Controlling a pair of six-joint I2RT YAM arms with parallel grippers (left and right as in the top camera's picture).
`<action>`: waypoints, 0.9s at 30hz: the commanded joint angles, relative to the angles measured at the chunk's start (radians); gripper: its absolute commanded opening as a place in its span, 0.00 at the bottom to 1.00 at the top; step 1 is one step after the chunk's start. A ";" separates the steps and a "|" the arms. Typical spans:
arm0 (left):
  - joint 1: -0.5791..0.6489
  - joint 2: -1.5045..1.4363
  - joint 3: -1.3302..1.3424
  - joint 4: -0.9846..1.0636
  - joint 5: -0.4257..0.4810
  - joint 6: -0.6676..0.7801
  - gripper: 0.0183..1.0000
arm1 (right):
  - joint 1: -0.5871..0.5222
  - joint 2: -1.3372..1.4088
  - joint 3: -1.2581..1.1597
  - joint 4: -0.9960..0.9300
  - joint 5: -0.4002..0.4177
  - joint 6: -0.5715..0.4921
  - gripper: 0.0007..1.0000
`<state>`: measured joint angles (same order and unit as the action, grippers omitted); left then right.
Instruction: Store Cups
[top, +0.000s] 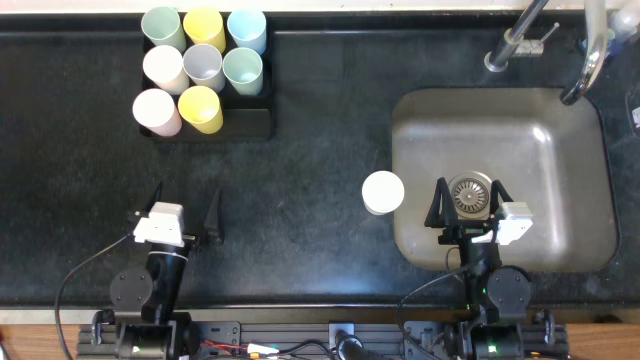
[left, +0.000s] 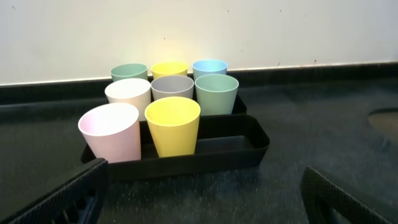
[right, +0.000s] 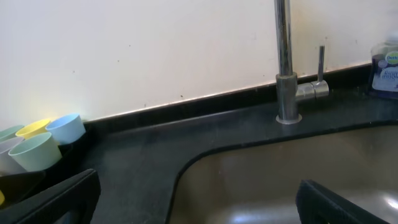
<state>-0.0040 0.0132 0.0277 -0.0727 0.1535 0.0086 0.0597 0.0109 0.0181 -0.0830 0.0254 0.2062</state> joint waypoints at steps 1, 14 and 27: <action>0.005 -0.010 -0.021 0.005 -0.024 -0.024 1.00 | -0.002 -0.007 -0.013 0.005 -0.007 0.004 1.00; 0.005 -0.010 -0.020 0.005 -0.039 -0.024 1.00 | -0.002 -0.007 -0.013 0.005 -0.007 0.004 1.00; 0.005 -0.010 -0.020 0.004 -0.039 -0.024 1.00 | -0.002 -0.007 -0.013 0.006 -0.007 0.004 1.00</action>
<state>-0.0040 0.0132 0.0174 -0.0742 0.1268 -0.0013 0.0593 0.0109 0.0181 -0.0826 0.0254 0.2066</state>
